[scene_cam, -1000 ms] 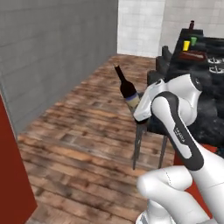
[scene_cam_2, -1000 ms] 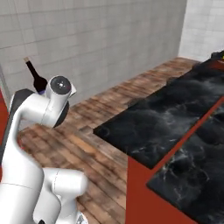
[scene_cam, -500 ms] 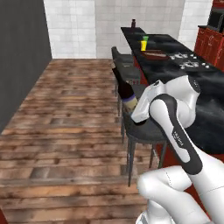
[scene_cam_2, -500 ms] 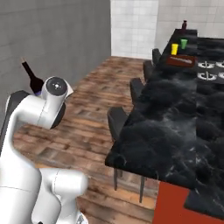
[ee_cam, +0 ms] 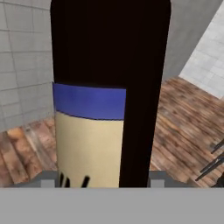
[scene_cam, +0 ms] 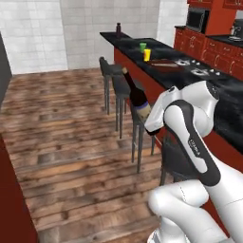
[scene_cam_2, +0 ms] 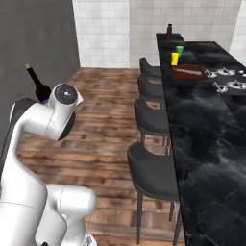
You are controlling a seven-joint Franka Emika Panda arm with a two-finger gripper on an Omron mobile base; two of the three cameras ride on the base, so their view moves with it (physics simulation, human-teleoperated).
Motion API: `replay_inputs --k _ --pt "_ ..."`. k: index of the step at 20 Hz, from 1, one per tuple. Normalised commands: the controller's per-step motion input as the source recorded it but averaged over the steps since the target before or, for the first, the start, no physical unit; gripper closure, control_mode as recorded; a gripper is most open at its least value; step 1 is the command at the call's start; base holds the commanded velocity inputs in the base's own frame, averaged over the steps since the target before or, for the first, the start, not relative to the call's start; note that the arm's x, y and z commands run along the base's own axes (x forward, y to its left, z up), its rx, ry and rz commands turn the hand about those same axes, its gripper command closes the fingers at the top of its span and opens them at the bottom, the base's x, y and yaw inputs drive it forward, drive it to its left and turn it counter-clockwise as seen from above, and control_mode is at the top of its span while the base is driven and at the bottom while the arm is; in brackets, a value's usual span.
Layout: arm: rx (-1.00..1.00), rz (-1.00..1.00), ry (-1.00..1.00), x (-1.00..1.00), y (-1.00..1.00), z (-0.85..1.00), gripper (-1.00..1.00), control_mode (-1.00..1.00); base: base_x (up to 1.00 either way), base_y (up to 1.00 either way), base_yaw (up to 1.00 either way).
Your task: Place the drinks on the dining counter in a tight cluster.
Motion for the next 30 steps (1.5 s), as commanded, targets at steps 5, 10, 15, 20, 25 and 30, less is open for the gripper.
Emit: replay_inputs --k 5,10,15,20,25,30 --pt "0.00 0.00 0.00 0.00 0.00 0.00 1.00 1.00 1.00 0.98 -0.53" --pt "0.00 0.00 0.00 0.00 0.00 0.00 1.00 1.00 0.98 1.00 -0.54" --pt "0.00 0.00 0.00 0.00 0.00 0.00 1.00 1.00 1.00 0.88 -0.42" --pt "0.00 0.00 0.00 0.00 0.00 0.00 1.00 1.00 0.96 -0.05 0.19" --pt "0.00 0.00 0.00 0.00 0.00 0.00 1.00 1.00 0.99 0.50 -0.03" --pt "0.00 0.00 0.00 0.00 0.00 0.00 1.00 1.00 1.00 0.86 -0.38"
